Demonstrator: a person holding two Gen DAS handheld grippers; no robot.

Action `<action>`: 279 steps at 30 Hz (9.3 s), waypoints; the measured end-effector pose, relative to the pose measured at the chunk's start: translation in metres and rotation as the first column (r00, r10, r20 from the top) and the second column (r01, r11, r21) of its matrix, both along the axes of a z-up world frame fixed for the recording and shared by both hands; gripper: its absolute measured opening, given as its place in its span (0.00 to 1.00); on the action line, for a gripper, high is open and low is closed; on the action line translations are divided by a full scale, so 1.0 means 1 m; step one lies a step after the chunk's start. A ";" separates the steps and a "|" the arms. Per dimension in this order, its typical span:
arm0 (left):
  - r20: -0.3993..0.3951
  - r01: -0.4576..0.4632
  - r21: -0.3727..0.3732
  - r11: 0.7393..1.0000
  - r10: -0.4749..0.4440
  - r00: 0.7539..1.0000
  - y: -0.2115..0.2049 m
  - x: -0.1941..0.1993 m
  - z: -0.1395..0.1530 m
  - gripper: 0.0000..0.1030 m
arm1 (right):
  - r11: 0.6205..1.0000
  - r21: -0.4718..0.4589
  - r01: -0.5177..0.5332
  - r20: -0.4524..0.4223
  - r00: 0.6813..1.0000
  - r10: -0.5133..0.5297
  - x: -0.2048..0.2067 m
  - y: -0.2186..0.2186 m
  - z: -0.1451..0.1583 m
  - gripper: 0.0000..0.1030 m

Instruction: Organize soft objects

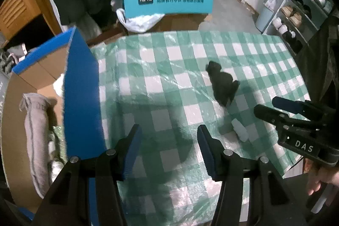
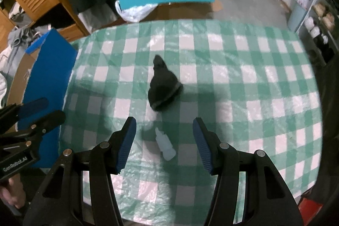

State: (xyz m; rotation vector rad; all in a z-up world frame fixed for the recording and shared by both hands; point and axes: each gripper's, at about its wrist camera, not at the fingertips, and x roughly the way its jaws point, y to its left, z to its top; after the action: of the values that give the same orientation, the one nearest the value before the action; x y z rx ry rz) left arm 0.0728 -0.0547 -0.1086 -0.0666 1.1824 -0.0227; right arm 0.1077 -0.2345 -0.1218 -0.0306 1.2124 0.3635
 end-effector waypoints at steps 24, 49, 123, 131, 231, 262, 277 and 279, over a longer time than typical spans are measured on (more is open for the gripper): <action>-0.119 0.024 0.035 0.999 -0.020 0.993 -0.014 0.003 -0.055 0.65 | 0.992 -0.091 -0.087 -0.114 0.991 0.076 -0.006 0.017 -0.069 0.54; -0.088 0.016 -0.061 0.998 -0.021 0.996 -0.030 0.024 -0.050 0.68 | 0.997 -0.077 -0.031 -0.010 0.999 0.031 0.011 -0.001 -0.045 0.16; 0.106 0.088 -0.044 0.995 -0.083 0.991 -0.071 0.059 -0.015 0.34 | 0.997 -0.002 0.079 0.105 0.991 -0.079 0.035 -0.036 0.016 0.16; 0.137 0.074 -0.034 0.997 -0.069 0.988 -0.058 0.036 0.006 0.34 | 0.999 0.010 0.049 0.140 0.989 -0.049 0.020 -0.024 0.038 0.16; 0.134 -0.307 -0.038 0.951 0.309 0.942 0.212 -0.081 0.067 0.57 | 0.905 0.102 -0.412 0.107 0.909 0.402 -0.040 0.266 0.087 0.42; 0.255 -0.276 -0.018 0.961 0.271 0.928 0.172 -0.076 0.119 0.82 | 0.971 0.027 -0.238 0.289 0.932 0.220 -0.040 0.179 0.137 0.63; 0.267 -0.242 -0.041 0.970 0.244 0.932 0.156 -0.067 0.121 0.82 | 0.979 0.032 -0.200 0.312 0.933 0.181 -0.039 0.149 0.144 0.63; 0.267 -0.240 -0.039 0.970 0.241 0.933 0.154 -0.067 0.121 0.82 | 0.979 0.033 -0.202 0.313 0.932 0.182 -0.039 0.148 0.144 0.63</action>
State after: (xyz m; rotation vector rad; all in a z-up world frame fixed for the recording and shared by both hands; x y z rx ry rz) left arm 0.0058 0.0997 0.0124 -0.2076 0.8944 0.1766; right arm 0.0683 -0.0865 0.0222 -0.1462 0.8885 0.5487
